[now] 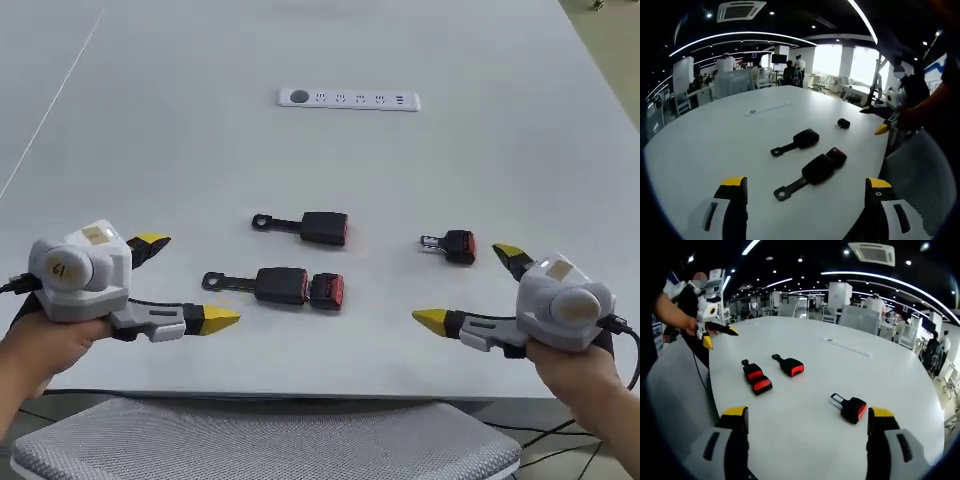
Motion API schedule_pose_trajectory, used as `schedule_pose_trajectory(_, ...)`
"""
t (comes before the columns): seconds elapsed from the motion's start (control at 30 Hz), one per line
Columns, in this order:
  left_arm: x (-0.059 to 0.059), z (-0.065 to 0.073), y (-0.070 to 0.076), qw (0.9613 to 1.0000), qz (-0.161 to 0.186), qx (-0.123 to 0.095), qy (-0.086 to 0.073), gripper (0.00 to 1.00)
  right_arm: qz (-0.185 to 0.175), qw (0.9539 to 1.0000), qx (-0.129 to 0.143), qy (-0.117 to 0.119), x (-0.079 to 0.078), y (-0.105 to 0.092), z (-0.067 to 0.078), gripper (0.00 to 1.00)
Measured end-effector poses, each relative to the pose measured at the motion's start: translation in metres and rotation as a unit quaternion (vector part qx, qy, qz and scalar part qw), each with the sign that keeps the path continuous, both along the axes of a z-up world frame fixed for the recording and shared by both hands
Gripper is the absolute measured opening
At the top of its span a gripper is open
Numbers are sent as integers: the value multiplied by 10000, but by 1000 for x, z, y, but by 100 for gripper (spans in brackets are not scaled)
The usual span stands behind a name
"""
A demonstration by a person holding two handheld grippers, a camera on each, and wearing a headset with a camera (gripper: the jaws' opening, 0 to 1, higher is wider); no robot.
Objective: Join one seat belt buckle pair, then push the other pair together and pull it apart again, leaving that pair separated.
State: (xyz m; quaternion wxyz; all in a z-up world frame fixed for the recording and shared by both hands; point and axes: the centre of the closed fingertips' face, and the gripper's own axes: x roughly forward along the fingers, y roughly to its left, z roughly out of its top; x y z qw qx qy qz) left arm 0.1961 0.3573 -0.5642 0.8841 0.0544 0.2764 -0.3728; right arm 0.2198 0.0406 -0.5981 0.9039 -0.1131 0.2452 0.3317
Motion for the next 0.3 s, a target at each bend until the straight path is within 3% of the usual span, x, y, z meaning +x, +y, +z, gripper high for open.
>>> schedule_pose_trajectory(0.3, -7, 4, 15, 9998, 175, -35, -3, 100, -150, 9999, 44, 40, -14, -9, -3, 100)
